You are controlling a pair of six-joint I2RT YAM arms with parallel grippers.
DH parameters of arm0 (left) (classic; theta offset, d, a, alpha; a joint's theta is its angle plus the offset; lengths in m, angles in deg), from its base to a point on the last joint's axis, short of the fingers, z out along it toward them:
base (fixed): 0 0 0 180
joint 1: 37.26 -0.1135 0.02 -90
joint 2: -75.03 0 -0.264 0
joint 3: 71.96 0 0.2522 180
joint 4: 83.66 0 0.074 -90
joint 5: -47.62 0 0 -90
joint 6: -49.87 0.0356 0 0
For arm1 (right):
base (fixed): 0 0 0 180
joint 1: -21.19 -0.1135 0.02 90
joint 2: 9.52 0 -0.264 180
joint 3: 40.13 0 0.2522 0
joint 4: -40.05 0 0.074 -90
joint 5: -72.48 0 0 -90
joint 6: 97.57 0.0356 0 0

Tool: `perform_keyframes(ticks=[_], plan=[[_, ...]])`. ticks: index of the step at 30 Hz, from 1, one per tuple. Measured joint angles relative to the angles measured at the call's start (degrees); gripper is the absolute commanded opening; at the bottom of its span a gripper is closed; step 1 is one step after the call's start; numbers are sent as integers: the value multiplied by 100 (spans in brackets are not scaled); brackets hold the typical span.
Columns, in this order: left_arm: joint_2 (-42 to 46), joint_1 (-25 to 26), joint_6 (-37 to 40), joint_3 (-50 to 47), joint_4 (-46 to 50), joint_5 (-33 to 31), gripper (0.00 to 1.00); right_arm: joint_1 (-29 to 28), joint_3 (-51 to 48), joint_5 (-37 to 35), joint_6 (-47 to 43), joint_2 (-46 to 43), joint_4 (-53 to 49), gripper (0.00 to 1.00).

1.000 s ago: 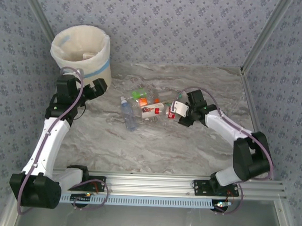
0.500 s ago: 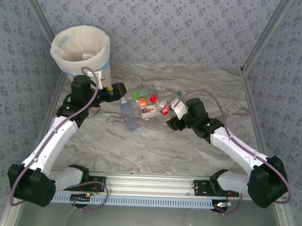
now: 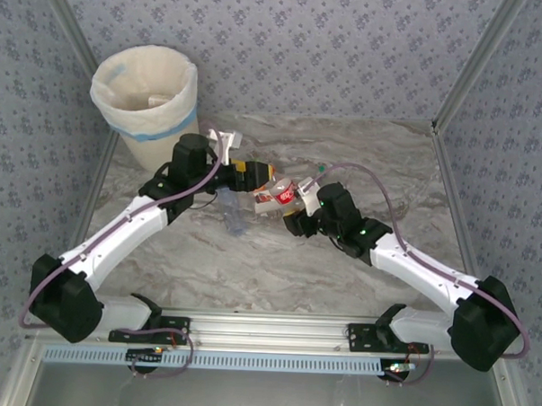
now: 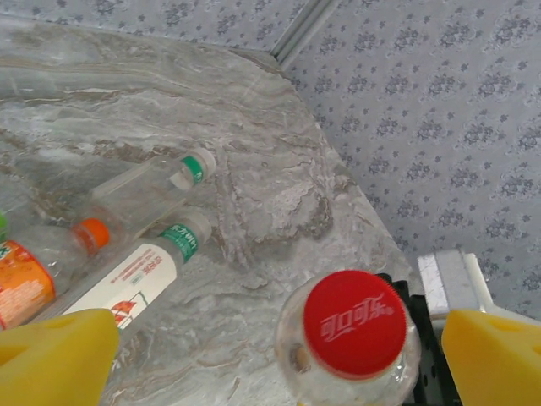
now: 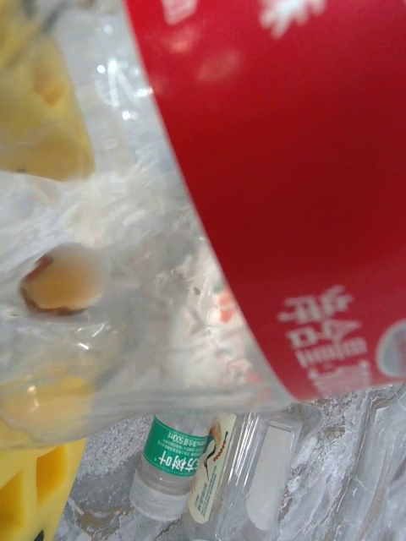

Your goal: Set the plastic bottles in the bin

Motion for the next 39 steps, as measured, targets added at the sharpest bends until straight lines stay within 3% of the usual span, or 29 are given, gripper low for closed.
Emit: perform_keyframes(ticks=[25,35,36,37,39], plan=[[-658,116,-356,420,-127,-149,58,-155,376,-31,302,463,168,42],[-765,129,-595,442,-271,-251,22,-267,450,162,391,614,133,49],[-765,136,-619,444,-267,-258,16,-267,455,170,404,619,133,51],[-767,136,-621,446,-267,-260,3,-264,466,173,407,619,120,53],[-776,136,-627,452,-269,-264,0,-264,485,173,407,619,96,57]])
